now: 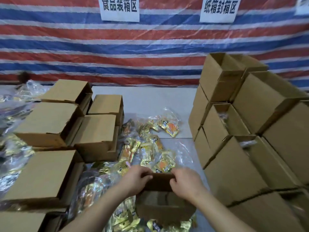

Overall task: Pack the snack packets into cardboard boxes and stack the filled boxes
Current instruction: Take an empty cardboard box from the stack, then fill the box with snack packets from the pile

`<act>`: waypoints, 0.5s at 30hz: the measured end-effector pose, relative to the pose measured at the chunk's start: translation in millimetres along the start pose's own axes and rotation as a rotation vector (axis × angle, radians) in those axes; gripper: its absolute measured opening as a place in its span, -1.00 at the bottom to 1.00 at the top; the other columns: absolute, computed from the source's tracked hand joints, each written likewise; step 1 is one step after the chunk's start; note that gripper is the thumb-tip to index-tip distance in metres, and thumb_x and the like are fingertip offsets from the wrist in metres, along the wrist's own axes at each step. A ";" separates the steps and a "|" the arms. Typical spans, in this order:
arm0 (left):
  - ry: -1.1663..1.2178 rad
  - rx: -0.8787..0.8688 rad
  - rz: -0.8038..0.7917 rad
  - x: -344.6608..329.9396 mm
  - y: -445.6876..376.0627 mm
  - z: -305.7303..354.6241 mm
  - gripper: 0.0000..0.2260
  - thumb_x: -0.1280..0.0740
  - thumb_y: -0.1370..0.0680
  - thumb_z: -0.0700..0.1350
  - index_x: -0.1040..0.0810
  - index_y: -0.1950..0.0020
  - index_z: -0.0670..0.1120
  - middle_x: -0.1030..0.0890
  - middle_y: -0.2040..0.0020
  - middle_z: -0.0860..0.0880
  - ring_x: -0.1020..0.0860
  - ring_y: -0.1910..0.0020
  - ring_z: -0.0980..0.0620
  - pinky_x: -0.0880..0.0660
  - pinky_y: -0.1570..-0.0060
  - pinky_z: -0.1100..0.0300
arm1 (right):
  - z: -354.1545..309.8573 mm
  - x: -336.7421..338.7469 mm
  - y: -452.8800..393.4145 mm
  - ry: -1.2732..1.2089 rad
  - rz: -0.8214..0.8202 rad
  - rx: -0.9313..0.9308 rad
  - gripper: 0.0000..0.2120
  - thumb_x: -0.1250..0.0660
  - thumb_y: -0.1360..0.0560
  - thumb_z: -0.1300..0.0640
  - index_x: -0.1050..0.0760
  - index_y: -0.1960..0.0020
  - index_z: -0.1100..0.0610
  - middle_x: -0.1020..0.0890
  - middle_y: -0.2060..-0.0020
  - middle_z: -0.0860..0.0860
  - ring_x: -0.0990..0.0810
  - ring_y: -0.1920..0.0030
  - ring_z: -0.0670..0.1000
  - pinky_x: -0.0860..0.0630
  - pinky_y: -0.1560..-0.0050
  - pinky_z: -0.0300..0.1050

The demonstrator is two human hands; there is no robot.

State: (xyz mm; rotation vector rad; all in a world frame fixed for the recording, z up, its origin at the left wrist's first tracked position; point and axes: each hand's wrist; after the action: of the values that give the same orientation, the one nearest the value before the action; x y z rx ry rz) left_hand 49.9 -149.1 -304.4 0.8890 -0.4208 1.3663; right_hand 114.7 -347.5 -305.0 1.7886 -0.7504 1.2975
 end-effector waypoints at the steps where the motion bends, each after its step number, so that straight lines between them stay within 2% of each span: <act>1: -0.001 0.013 -0.029 -8.7 1.1 -7.1 -0.85 -0.31 -0.63 -0.05 -0.67 -0.09 0.01 -0.65 0.03 0.09 -0.53 0.06 0.16 -0.38 0.12 0.31 | -0.8 -12.2 2.0 -0.003 -0.017 -0.003 -0.78 -0.16 -0.48 0.02 -0.52 -0.01 0.06 -0.63 0.03 0.06 -0.60 -0.03 0.15 -0.52 0.04 -0.04; 4: 0.011 0.040 -0.062 -30.7 3.9 -25.8 -0.84 -0.29 -0.63 -0.06 -0.66 -0.09 0.02 -0.65 0.02 0.10 -0.56 0.01 0.13 -0.45 0.01 0.26 | -3.2 -41.7 6.5 -0.021 -0.045 0.009 -0.80 -0.15 -0.50 0.05 -0.52 -0.01 0.04 -0.62 0.02 0.03 -0.60 -0.02 0.10 -0.51 0.02 -0.06; 7: 0.004 0.023 -0.021 -50.6 7.0 -34.7 -0.82 -0.27 -0.64 -0.06 -0.66 -0.12 0.03 -0.64 -0.02 0.12 -0.50 0.00 0.18 -0.36 0.03 0.39 | -0.3 -62.8 13.1 -0.050 -0.009 0.025 -0.77 -0.16 -0.52 0.07 -0.50 -0.12 -0.01 -0.60 -0.06 -0.04 -0.57 -0.07 0.01 -0.49 -0.06 -0.07; 10: 0.006 0.021 -0.002 -60.2 3.5 -37.1 -0.82 -0.25 -0.64 -0.05 -0.65 -0.10 0.03 -0.65 -0.04 0.09 -0.52 -0.02 0.14 -0.42 -0.04 0.28 | 6.3 -70.7 14.5 -0.071 0.016 0.041 -0.71 -0.15 -0.54 0.05 -0.46 -0.24 -0.02 -0.57 -0.14 -0.08 -0.52 -0.15 -0.03 -0.46 -0.14 -0.11; 15: -0.022 0.019 -0.012 -61.6 -4.2 -40.4 -0.81 -0.23 -0.65 -0.02 -0.63 -0.12 0.06 -0.63 -0.06 0.10 -0.52 -0.04 0.12 -0.44 -0.08 0.22 | 8.6 -67.9 7.8 -0.062 -0.014 0.052 -0.73 -0.12 -0.54 0.03 -0.46 -0.18 0.00 -0.58 -0.10 -0.06 -0.53 -0.12 -0.02 -0.47 -0.12 -0.10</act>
State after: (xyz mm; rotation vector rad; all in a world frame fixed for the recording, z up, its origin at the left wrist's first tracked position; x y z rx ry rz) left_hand 32.5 -159.3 -375.4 0.9214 -0.4188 1.3524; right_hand 92.0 -357.8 -369.2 1.8802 -0.7428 1.2675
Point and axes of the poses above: each hand's wrist, its own y-axis away from the middle knuckle, its own x-axis out of the back of the hand, z = x × y
